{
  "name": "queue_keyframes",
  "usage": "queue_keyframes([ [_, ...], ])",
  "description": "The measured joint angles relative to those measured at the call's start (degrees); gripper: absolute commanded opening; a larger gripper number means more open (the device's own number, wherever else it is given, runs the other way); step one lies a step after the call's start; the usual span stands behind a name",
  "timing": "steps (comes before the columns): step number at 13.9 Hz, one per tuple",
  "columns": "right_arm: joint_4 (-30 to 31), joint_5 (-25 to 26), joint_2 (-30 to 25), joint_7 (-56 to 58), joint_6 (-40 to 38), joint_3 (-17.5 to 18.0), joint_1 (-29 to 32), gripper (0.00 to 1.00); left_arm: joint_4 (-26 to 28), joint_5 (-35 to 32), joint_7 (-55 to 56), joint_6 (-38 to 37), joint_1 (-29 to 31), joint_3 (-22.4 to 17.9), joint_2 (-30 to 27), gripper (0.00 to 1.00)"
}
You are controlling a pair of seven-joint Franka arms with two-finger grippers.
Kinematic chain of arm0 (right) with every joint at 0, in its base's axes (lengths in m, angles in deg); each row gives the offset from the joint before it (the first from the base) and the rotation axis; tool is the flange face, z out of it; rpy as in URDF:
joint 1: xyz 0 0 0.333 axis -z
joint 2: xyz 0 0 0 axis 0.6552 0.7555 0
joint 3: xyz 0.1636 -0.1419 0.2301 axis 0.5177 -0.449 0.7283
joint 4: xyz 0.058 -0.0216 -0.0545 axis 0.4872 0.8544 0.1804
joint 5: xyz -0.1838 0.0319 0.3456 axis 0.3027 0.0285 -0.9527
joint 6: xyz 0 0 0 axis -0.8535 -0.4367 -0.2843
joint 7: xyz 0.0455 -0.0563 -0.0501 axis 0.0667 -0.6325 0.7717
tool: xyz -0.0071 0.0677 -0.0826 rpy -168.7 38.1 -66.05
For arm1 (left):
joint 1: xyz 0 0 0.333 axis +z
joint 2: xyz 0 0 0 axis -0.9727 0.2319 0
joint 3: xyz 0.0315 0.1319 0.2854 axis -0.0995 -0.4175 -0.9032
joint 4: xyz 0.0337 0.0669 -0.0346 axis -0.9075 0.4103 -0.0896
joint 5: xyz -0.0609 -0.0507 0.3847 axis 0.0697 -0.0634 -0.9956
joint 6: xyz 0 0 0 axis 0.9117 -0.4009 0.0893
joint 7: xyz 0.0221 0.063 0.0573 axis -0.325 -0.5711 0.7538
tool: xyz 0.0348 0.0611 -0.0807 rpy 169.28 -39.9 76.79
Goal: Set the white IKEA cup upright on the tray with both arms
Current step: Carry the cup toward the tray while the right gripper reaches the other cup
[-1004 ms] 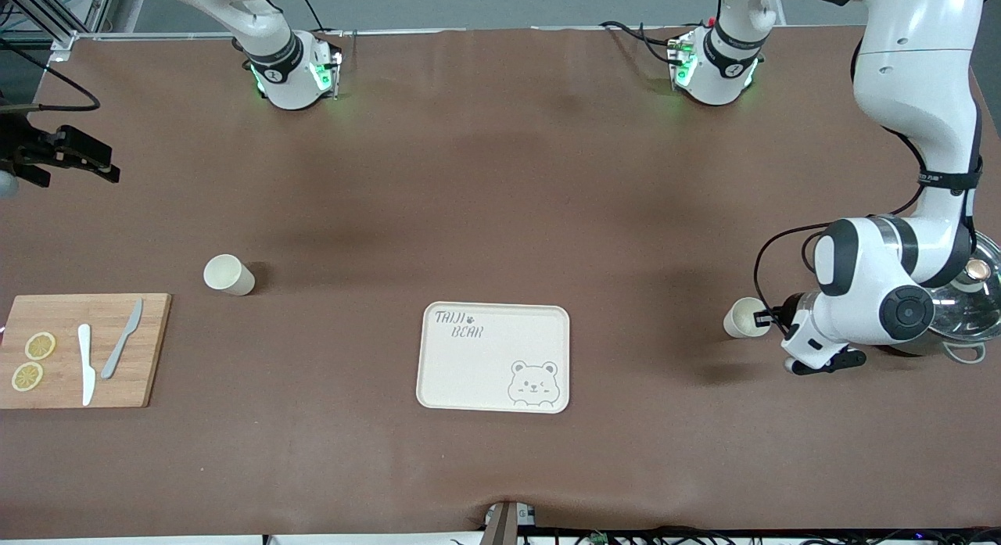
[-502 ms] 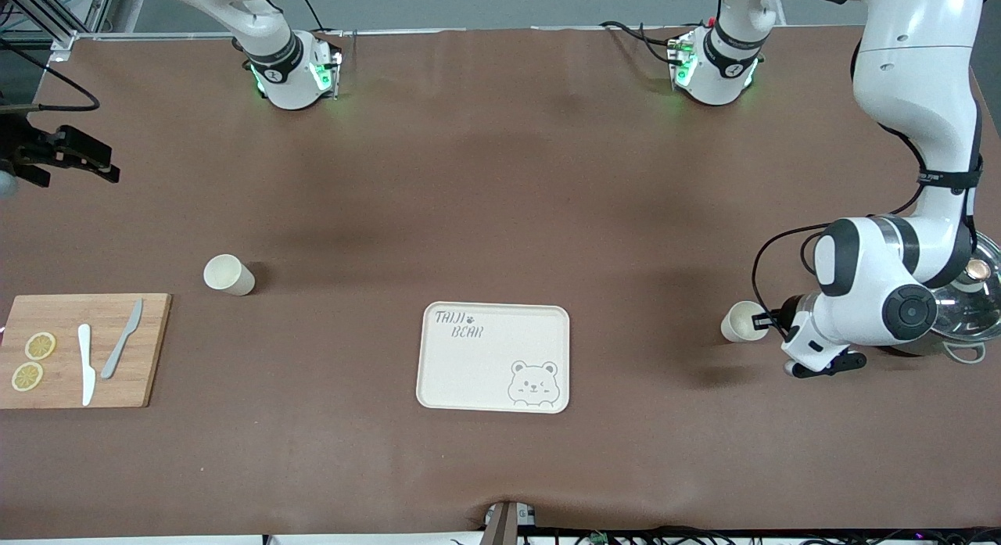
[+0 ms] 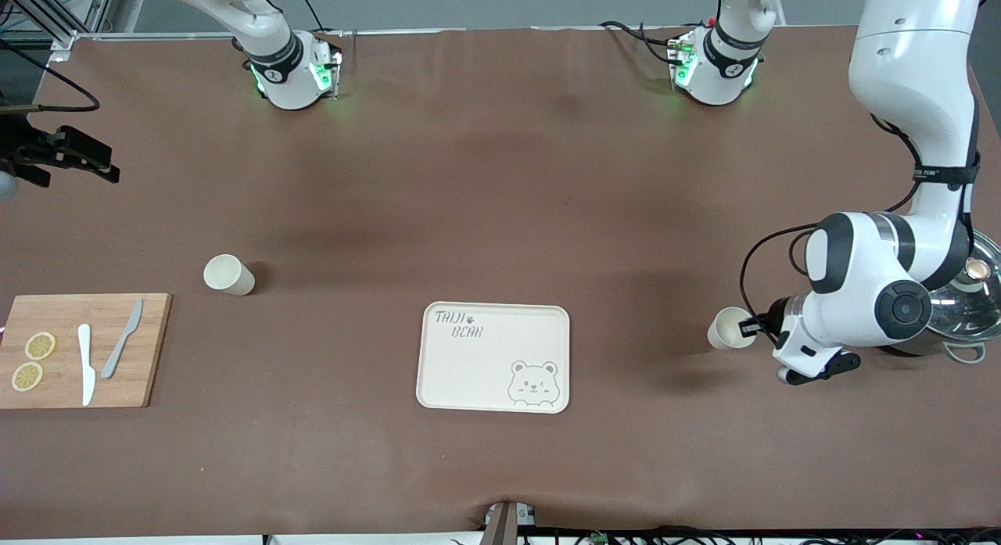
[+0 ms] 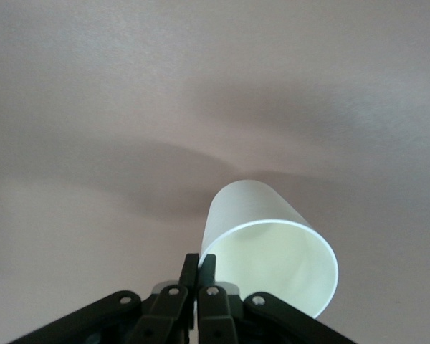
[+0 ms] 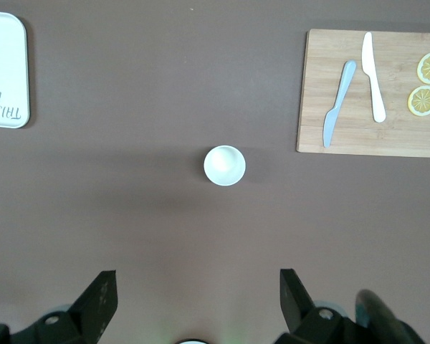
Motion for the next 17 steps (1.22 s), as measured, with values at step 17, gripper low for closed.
queue_keyframes([
  [17,-0.24,0.23,7.27,-0.26,-0.68,0.32,0.51,1.00,-3.25,6.03,12.69,0.04,-5.23,0.62,1.25,0.00],
])
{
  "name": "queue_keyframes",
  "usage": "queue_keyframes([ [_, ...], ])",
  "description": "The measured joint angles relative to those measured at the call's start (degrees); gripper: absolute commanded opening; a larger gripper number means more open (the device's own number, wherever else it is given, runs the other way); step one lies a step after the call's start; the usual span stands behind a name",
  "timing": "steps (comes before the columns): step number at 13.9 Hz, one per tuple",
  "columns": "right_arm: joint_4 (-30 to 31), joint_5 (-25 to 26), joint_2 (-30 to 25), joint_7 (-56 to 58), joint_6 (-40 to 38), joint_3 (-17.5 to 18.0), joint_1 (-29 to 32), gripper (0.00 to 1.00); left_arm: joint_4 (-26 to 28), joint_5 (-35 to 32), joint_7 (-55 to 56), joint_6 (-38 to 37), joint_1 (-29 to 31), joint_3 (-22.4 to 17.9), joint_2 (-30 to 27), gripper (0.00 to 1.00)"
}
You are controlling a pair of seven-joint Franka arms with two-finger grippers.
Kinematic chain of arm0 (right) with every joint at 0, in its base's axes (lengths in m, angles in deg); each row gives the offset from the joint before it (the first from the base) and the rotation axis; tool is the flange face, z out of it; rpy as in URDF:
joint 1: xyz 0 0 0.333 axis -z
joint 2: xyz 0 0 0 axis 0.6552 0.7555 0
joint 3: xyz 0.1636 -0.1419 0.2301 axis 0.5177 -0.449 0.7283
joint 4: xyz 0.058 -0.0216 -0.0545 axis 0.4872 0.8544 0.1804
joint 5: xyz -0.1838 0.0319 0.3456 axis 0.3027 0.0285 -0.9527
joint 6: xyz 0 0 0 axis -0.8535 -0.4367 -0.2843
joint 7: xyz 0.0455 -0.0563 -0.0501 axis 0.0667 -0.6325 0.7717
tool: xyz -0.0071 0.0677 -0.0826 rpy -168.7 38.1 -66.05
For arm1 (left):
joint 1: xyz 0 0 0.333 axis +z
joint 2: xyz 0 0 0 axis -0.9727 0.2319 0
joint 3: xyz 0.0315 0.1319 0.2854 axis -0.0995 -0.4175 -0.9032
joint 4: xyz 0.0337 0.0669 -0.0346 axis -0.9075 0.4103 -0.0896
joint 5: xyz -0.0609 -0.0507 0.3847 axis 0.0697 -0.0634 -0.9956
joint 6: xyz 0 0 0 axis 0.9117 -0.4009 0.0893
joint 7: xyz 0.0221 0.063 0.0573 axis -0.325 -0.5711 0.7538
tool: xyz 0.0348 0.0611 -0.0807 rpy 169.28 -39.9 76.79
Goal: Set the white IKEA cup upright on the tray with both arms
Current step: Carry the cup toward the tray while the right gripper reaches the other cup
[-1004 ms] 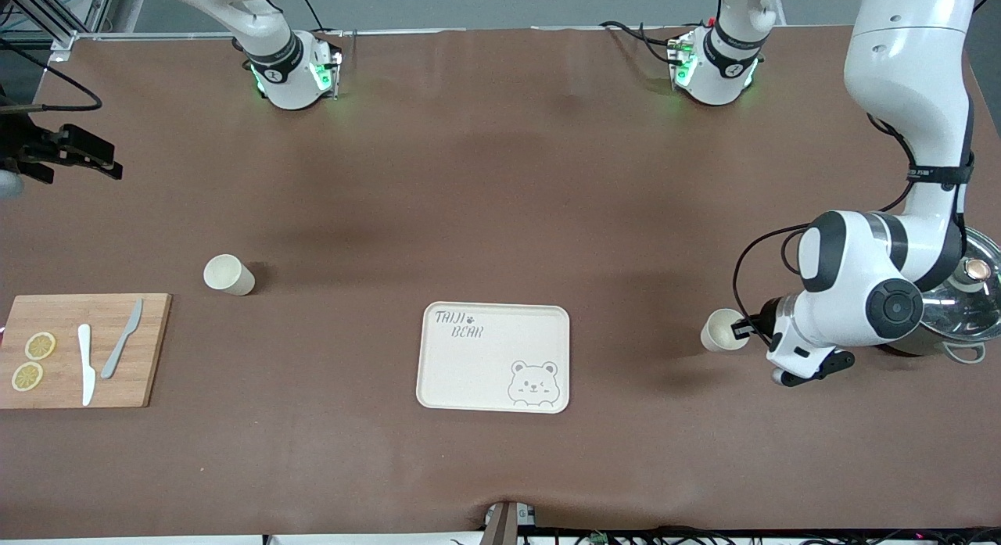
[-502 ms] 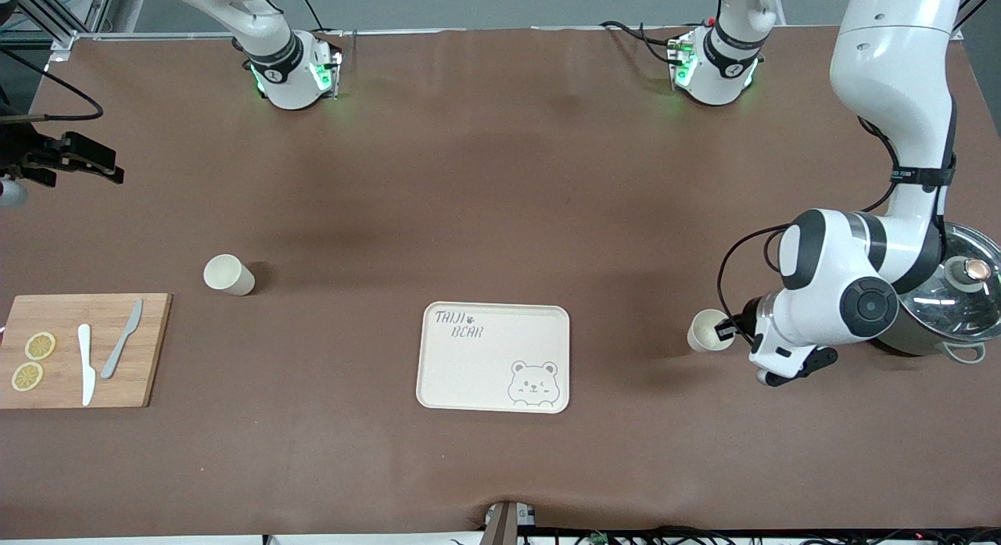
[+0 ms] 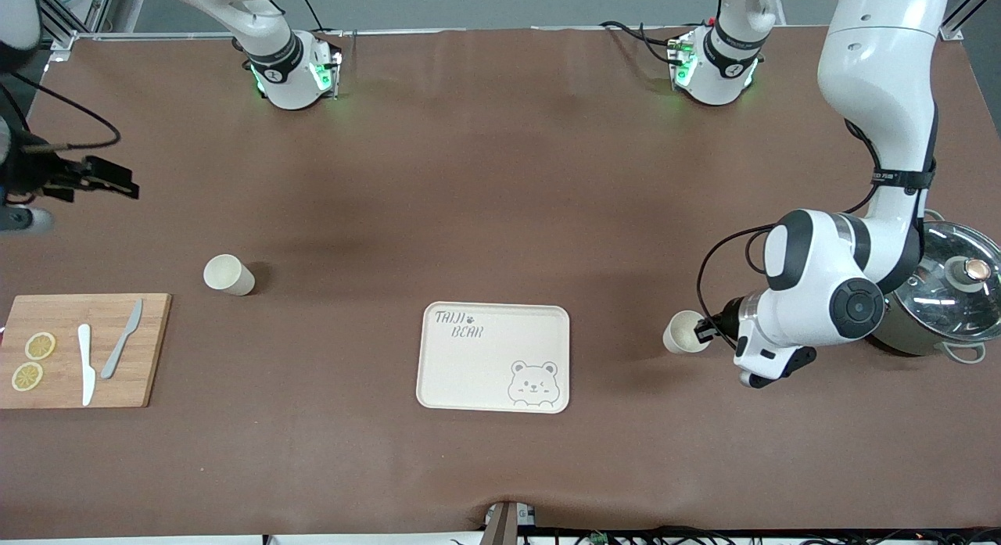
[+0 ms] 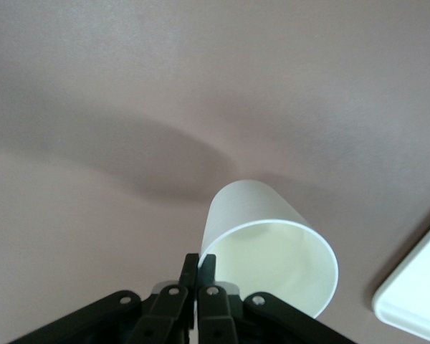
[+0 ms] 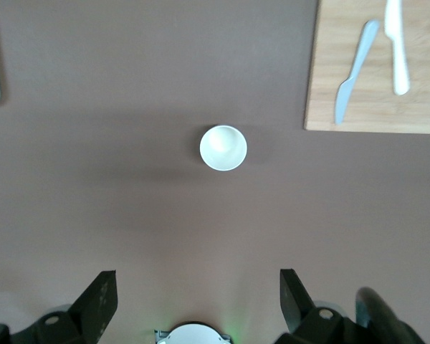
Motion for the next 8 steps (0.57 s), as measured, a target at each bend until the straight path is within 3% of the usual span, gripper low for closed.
queue_keyframes([
  [8,-5.00,3.52,9.11,4.52,-0.03,-0.35,0.68,1.00,-6.42,1.20,13.23,1.85,-6.26,0.12,3.10,0.00],
])
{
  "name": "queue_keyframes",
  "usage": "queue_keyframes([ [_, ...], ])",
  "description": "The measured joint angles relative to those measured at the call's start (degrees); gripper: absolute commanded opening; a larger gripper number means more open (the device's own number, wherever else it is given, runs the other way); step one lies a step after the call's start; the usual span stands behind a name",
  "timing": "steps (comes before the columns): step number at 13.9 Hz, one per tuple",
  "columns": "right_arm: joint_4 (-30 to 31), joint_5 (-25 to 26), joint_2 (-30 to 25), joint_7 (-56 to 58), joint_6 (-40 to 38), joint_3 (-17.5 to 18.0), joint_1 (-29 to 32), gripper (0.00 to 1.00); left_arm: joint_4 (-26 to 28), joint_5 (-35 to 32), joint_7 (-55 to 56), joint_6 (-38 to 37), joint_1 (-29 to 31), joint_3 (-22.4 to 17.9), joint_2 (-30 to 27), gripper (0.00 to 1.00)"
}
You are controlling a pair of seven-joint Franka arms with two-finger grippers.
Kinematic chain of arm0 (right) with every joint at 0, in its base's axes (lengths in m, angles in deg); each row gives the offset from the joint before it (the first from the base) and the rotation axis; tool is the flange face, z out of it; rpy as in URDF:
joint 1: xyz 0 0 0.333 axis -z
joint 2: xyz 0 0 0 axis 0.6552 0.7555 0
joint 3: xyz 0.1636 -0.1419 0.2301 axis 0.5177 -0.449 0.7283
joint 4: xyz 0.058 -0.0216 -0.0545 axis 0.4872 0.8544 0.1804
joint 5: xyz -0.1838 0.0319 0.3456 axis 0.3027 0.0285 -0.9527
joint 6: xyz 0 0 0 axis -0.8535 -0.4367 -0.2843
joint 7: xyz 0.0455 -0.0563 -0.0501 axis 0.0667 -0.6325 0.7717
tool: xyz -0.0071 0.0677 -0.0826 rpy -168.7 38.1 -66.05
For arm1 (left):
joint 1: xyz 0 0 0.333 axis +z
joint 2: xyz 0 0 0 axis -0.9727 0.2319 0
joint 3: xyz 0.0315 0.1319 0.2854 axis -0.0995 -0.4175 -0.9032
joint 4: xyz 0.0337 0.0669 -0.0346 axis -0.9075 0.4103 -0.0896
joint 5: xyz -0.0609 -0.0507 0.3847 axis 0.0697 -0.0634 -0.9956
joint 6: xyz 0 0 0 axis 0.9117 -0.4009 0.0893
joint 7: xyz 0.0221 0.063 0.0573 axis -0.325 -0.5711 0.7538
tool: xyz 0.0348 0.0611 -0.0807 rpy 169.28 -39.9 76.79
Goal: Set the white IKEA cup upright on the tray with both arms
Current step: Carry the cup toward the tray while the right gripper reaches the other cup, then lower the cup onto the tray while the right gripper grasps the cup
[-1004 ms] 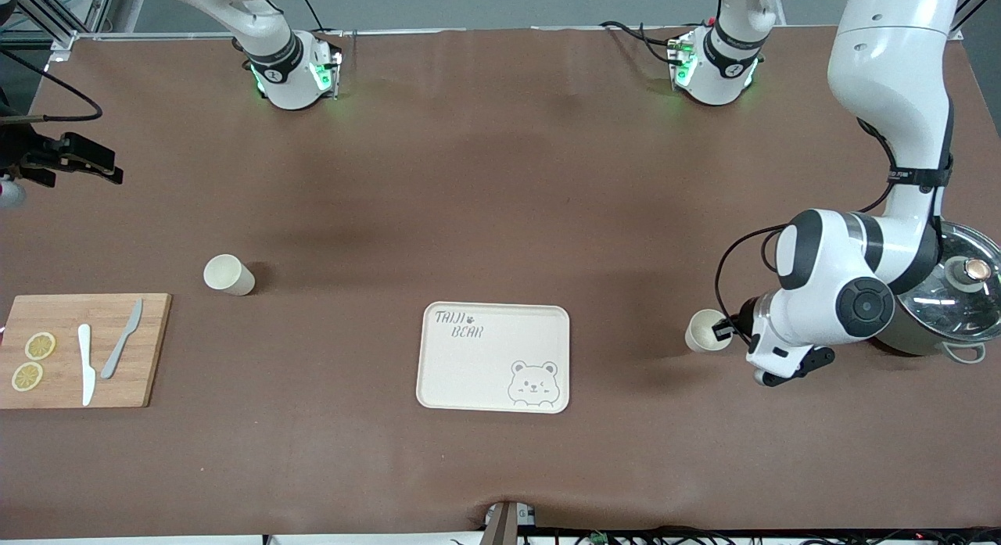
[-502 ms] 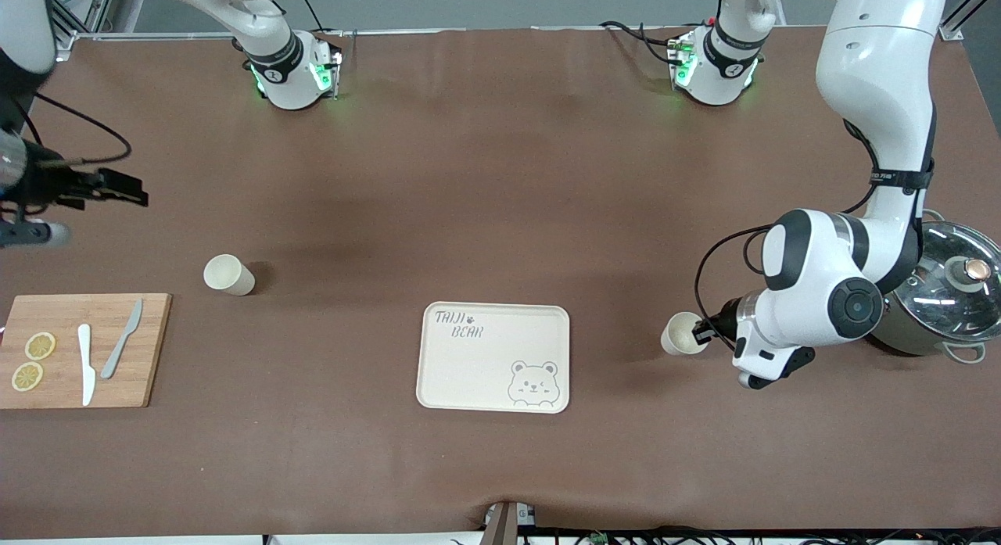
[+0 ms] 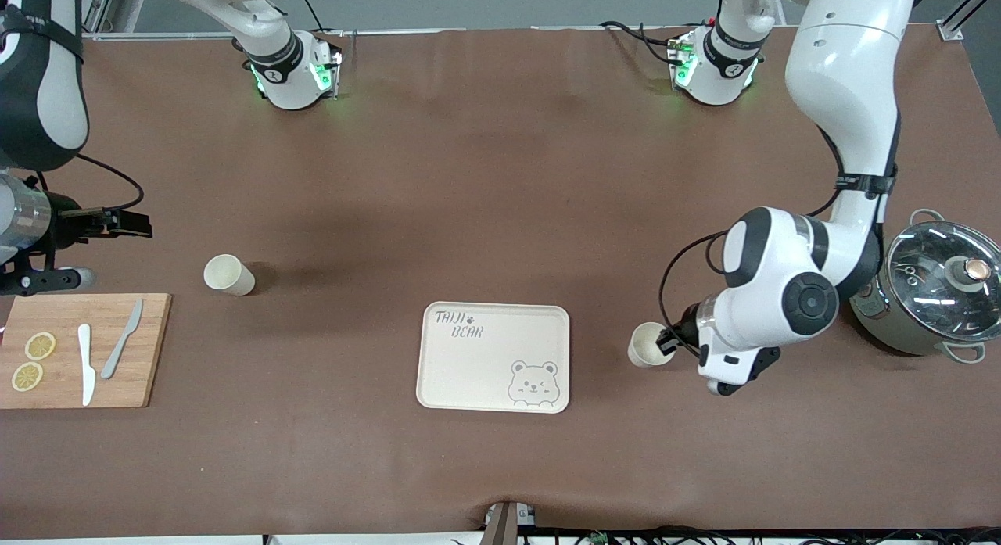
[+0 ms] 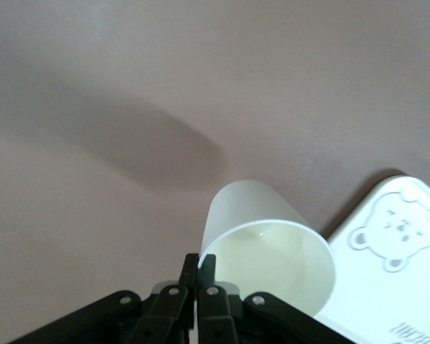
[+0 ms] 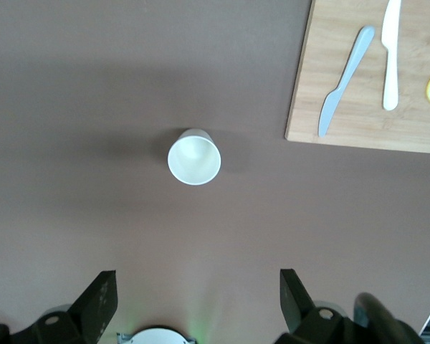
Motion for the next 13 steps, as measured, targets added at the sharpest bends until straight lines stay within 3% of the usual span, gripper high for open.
queue_keyframes([
  [5,1.93,-0.22,5.29,0.53,2.07,-0.08,2.50,1.00,-0.75,0.04,6.26,5.09,-3.35,0.06,1.62,0.00],
  [8,7.04,-0.41,8.70,-1.13,9.62,-0.17,3.86,1.00,-3.18,0.71,11.83,7.24,-5.92,0.10,3.59,0.00],
  [13,19.86,-0.43,9.06,-8.15,26.17,-0.14,3.86,1.00,-6.35,2.54,19.26,8.82,-10.23,0.17,6.56,0.00],
])
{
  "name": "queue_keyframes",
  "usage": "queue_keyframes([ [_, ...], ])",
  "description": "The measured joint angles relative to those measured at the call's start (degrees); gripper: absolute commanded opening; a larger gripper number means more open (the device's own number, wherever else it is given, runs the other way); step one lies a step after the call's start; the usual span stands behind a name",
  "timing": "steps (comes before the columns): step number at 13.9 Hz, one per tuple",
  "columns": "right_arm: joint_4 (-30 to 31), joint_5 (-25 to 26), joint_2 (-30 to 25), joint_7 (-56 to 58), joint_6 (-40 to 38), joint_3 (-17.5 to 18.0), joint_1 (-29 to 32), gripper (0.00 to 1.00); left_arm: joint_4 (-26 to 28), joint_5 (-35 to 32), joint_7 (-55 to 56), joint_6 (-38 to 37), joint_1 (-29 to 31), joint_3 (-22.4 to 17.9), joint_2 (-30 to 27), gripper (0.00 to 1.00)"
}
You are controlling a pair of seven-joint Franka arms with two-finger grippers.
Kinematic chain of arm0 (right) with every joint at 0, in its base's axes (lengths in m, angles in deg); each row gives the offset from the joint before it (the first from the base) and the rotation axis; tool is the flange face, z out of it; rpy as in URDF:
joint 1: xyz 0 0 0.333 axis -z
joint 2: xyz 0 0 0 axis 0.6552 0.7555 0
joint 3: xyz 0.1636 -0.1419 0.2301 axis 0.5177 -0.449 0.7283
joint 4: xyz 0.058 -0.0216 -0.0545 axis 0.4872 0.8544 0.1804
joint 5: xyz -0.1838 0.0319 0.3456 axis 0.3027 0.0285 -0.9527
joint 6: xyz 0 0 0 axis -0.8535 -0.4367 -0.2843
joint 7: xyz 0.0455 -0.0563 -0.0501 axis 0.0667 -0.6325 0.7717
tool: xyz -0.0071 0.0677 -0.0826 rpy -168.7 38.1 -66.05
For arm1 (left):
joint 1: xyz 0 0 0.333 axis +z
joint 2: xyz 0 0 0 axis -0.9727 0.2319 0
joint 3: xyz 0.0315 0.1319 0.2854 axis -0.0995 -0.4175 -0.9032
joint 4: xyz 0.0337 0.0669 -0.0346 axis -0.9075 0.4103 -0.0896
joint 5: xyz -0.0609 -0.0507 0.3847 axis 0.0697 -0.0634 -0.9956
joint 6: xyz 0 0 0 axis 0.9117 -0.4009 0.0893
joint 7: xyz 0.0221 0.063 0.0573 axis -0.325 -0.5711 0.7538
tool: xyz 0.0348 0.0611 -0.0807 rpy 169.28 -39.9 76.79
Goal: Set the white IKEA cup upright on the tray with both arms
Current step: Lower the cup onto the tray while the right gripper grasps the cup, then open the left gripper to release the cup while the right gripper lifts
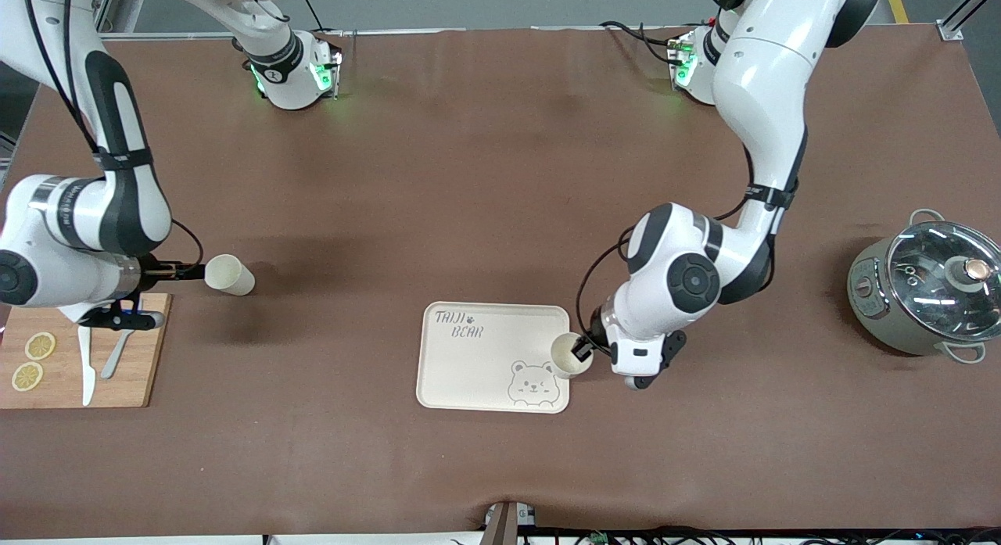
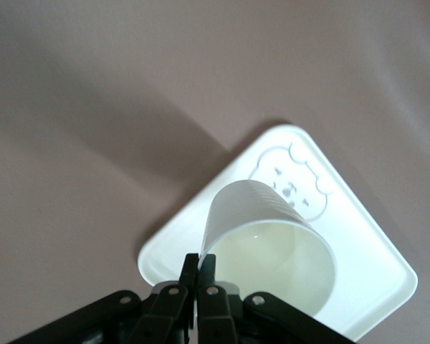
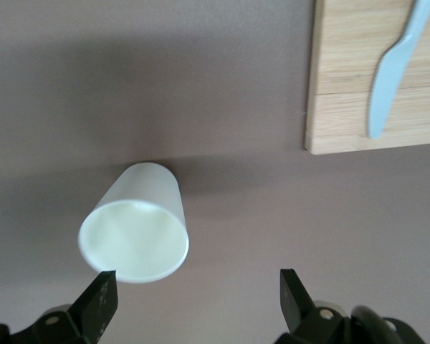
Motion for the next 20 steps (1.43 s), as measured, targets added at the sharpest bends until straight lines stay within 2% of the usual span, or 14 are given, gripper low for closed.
queue_keyframes([
  [1,2.36,0.00,-0.08,-0.15,2.77,-0.01,0.01,0.99,-0.05,0.08,1.01,0.08,-0.64,0.00,0.28,0.00],
  [2,4.36,-0.01,-0.17,-0.37,5.07,-0.03,0.03,0.83,-0.07,0.41,1.64,0.10,-1.16,0.00,0.60,0.00],
  [3,5.99,-0.03,-0.25,-0.73,7.07,-0.05,0.08,0.64,-0.07,0.82,2.12,0.12,-1.51,0.00,0.95,0.00],
  [4,7.45,-0.12,-0.33,-0.95,9.05,-0.06,0.14,0.34,-0.08,1.09,2.36,0.21,-1.74,0.00,1.32,0.00],
  [5,8.60,-0.50,-0.40,-1.21,10.39,-0.07,0.17,0.11,-0.09,1.24,2.42,0.29,-1.85,0.00,1.69,0.00],
  [6,9.26,-1.10,-0.46,-1.69,10.94,-0.07,0.17,0.00,-0.10,1.29,2.50,0.30,-1.93,0.00,2.03,0.00],
  [11,9.55,-2.32,-0.58,-5.82,10.88,0.07,0.14,0.00,-0.10,1.30,3.45,0.30,-3.08,0.00,3.35,0.02],
  [12,9.48,-2.56,-0.77,-7.23,10.33,0.21,0.05,0.00,-0.09,1.30,3.45,0.30,-3.15,-0.01,3.55,0.17],
  [13,9.21,-2.85,-1.30,-8.73,9.00,0.51,-0.22,0.00,-0.10,1.30,3.44,0.31,-3.15,-0.04,3.74,0.56],
  [14,8.91,-2.87,-1.78,-10.52,7.15,0.74,-0.62,0.00,-0.09,1.30,3.35,0.31,-3.14,-0.11,3.90,1.00],
  [16,7.38,-4.63,-2.28,-13.81,2.45,0.89,-1.87,0.00,-0.10,1.30,2.33,0.51,-3.18,-0.15,4.09,1.00],
  [20,3.16,-11.59,-2.37,-20.66,-3.60,0.92,-5.07,0.00,-0.56,1.21,1.31,1.47,-3.55,-0.19,4.11,1.00],
])
